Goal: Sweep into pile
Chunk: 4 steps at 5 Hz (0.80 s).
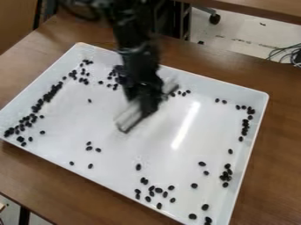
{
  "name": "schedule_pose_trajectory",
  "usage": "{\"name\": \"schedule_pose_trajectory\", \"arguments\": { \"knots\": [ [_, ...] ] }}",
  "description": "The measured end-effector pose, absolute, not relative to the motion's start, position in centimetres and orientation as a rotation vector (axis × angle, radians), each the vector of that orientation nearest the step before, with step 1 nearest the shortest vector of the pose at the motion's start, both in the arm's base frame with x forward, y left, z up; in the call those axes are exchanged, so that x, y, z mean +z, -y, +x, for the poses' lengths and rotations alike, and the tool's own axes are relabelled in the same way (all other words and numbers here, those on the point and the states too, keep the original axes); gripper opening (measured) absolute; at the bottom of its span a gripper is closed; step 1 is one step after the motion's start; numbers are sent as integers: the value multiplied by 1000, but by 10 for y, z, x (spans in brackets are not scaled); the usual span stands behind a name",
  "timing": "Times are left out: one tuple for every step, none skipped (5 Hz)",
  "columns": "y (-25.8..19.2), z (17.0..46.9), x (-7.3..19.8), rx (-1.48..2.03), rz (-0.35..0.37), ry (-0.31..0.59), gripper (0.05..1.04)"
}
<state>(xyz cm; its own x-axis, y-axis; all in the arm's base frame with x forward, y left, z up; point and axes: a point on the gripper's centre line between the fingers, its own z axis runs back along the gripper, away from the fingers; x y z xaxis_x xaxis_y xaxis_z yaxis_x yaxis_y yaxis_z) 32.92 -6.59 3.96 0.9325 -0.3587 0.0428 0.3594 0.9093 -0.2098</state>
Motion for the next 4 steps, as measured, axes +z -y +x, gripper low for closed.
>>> {"name": "schedule_pose_trajectory", "arguments": {
  "knots": [
    [116,325,28,-480,-227,-71,362],
    [154,329,12,-506,-268,-149,362],
    [169,339,3,-490,-308,-187,362],
    [170,349,0,-465,-340,-193,362]
  ]
}}
